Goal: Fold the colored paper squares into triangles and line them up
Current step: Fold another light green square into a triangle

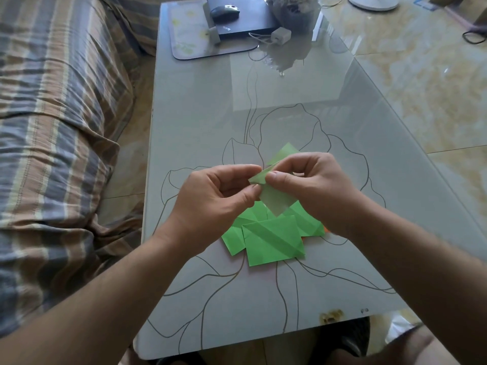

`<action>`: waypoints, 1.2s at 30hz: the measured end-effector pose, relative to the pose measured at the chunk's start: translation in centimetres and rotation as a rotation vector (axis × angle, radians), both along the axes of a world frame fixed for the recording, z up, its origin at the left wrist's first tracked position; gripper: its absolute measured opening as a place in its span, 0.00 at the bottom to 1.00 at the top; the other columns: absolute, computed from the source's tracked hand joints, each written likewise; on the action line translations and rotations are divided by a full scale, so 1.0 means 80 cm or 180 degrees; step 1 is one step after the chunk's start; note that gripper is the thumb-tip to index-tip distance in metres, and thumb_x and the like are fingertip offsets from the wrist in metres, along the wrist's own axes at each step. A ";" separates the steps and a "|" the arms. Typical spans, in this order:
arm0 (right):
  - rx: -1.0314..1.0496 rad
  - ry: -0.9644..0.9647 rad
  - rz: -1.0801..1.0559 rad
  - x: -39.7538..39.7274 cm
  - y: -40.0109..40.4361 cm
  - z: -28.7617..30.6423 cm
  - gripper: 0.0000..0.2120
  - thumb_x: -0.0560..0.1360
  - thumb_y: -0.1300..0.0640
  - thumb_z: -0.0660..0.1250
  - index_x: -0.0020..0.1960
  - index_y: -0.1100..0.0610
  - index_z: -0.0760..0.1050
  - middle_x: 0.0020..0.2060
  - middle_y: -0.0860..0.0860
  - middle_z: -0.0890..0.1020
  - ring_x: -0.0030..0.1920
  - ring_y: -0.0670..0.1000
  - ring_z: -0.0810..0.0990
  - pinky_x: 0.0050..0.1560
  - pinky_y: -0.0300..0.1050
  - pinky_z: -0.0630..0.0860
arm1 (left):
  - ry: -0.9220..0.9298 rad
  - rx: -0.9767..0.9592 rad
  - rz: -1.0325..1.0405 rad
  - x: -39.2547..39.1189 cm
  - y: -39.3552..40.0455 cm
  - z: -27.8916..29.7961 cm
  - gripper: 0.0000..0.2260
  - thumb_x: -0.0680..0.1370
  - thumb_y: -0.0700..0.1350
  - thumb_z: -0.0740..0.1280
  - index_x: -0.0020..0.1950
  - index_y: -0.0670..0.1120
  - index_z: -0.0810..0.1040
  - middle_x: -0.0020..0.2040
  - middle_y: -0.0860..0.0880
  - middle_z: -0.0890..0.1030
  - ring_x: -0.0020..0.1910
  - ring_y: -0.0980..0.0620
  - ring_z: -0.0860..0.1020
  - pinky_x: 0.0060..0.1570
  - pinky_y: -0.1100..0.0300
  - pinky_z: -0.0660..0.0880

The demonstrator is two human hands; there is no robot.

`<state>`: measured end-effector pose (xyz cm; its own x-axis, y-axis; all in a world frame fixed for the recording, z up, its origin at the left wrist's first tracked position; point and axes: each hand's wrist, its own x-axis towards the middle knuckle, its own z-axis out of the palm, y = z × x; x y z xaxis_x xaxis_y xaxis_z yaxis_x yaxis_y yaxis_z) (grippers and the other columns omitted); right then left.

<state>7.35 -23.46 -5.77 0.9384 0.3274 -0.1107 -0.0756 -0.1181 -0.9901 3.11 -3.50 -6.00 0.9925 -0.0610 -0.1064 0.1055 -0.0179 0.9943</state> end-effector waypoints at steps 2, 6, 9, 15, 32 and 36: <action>0.0065 0.0088 -0.0034 -0.001 0.001 0.000 0.08 0.76 0.57 0.75 0.48 0.62 0.85 0.44 0.66 0.85 0.41 0.58 0.83 0.45 0.58 0.80 | 0.0050 -0.0053 0.0124 0.000 -0.003 0.000 0.11 0.77 0.36 0.73 0.59 0.45 0.84 0.48 0.46 0.88 0.46 0.45 0.87 0.50 0.55 0.84; 0.0144 0.0168 -0.0120 -0.002 0.004 -0.001 0.10 0.76 0.57 0.76 0.48 0.65 0.84 0.45 0.67 0.85 0.41 0.59 0.84 0.44 0.58 0.80 | 0.0306 -0.0328 0.0243 0.001 -0.005 0.002 0.09 0.78 0.36 0.72 0.56 0.46 0.85 0.46 0.44 0.88 0.44 0.48 0.87 0.48 0.57 0.84; 0.0095 0.0165 -0.0160 -0.002 0.004 -0.001 0.10 0.76 0.58 0.76 0.46 0.66 0.83 0.44 0.67 0.85 0.40 0.60 0.84 0.44 0.60 0.81 | 0.0583 -0.0716 0.0262 0.002 -0.007 0.001 0.10 0.73 0.41 0.73 0.55 0.46 0.85 0.46 0.43 0.88 0.44 0.49 0.86 0.47 0.58 0.84; -0.0334 -0.0181 -0.0274 -0.006 0.010 -0.005 0.11 0.71 0.51 0.77 0.40 0.57 0.80 0.35 0.66 0.80 0.33 0.56 0.76 0.31 0.63 0.75 | 0.0810 -0.0948 0.0443 0.004 -0.009 -0.003 0.07 0.77 0.36 0.71 0.52 0.43 0.86 0.50 0.39 0.87 0.51 0.41 0.85 0.56 0.49 0.83; 0.0268 0.0319 -0.0093 -0.009 0.010 0.008 0.08 0.76 0.65 0.74 0.50 0.54 0.84 0.42 0.55 0.86 0.41 0.54 0.84 0.42 0.53 0.82 | 0.0881 -0.1318 0.0537 0.003 -0.011 0.005 0.06 0.78 0.31 0.69 0.49 0.41 0.80 0.42 0.42 0.85 0.41 0.47 0.85 0.44 0.57 0.83; 0.0180 0.0262 -0.0063 -0.010 0.010 0.009 0.09 0.76 0.66 0.74 0.51 0.54 0.84 0.43 0.56 0.85 0.41 0.54 0.84 0.43 0.54 0.83 | 0.0794 -0.1175 0.0467 0.002 -0.010 0.005 0.07 0.78 0.30 0.68 0.46 0.41 0.80 0.41 0.43 0.85 0.41 0.47 0.85 0.44 0.57 0.83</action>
<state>6.57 -22.66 -5.06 0.9331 0.3169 -0.1697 -0.1589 -0.0597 -0.9855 3.25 -4.33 -5.59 0.9403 -0.0004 -0.3403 0.3169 0.3651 0.8753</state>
